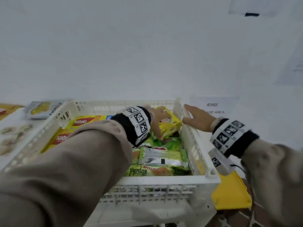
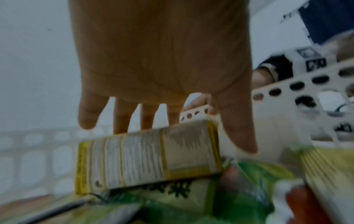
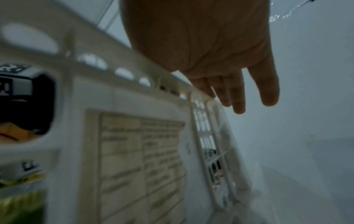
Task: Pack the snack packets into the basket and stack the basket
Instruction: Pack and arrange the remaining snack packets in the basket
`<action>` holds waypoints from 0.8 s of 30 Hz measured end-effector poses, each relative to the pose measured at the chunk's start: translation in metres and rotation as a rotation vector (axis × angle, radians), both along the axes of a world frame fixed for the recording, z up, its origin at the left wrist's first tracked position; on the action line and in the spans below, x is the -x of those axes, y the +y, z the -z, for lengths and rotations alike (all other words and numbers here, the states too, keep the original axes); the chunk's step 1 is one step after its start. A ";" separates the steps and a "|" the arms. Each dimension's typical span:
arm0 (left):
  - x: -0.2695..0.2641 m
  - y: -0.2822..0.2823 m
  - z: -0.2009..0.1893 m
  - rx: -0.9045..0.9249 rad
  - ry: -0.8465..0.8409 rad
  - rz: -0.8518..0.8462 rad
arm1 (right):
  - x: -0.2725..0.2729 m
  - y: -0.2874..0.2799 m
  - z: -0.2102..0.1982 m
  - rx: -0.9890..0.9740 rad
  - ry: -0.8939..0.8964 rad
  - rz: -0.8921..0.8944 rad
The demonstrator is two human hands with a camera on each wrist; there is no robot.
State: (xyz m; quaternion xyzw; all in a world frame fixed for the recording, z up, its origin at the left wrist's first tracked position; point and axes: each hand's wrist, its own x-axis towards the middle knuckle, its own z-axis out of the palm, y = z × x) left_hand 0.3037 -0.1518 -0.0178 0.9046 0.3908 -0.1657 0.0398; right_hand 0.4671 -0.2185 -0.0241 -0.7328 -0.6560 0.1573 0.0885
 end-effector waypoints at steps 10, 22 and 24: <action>-0.004 -0.004 0.007 -0.044 -0.196 0.016 | -0.003 0.002 0.016 -0.042 0.152 -0.005; 0.021 0.025 -0.045 -0.039 -1.115 -0.284 | -0.007 0.000 0.018 -0.049 0.206 0.010; 0.017 0.022 -0.049 0.079 -1.208 -0.332 | -0.008 0.000 0.018 -0.053 0.219 0.018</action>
